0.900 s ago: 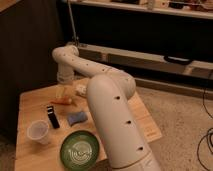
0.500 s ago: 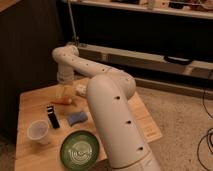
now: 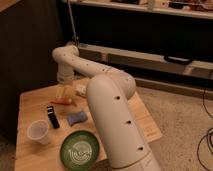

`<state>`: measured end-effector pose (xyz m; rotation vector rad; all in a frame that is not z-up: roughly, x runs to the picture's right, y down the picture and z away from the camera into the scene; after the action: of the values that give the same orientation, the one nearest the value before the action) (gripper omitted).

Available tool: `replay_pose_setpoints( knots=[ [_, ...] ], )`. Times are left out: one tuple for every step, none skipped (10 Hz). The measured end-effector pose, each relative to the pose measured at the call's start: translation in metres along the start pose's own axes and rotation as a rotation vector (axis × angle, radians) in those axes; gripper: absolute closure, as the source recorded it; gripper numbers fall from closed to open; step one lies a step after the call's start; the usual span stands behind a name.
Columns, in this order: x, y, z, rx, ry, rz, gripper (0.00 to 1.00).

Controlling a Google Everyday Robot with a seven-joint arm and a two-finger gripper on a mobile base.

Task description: Push the ceramic bowl across the table

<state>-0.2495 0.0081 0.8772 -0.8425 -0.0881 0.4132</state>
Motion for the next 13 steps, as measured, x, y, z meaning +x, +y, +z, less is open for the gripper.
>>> replay_pose_setpoints(
  knots=[
    [0.000, 0.000, 0.000, 0.000, 0.000, 0.000, 0.20],
    [0.000, 0.000, 0.000, 0.000, 0.000, 0.000, 0.20],
    [0.000, 0.000, 0.000, 0.000, 0.000, 0.000, 0.20],
    [0.000, 0.000, 0.000, 0.000, 0.000, 0.000, 0.20],
    [0.000, 0.000, 0.000, 0.000, 0.000, 0.000, 0.20],
    [0.000, 0.000, 0.000, 0.000, 0.001, 0.000, 0.20],
    [0.001, 0.001, 0.000, 0.000, 0.000, -0.001, 0.20],
    [0.003, 0.004, -0.002, 0.006, -0.012, -0.001, 0.20],
    [0.010, 0.011, -0.006, 0.016, -0.032, -0.001, 0.20],
    [0.022, 0.020, -0.010, 0.028, -0.052, -0.003, 0.20],
    [0.033, 0.029, -0.014, 0.037, -0.072, -0.007, 0.20],
    [0.055, 0.042, -0.022, 0.048, -0.097, -0.012, 0.20],
    [0.076, 0.059, -0.027, 0.053, -0.116, -0.015, 0.20]
  ],
)
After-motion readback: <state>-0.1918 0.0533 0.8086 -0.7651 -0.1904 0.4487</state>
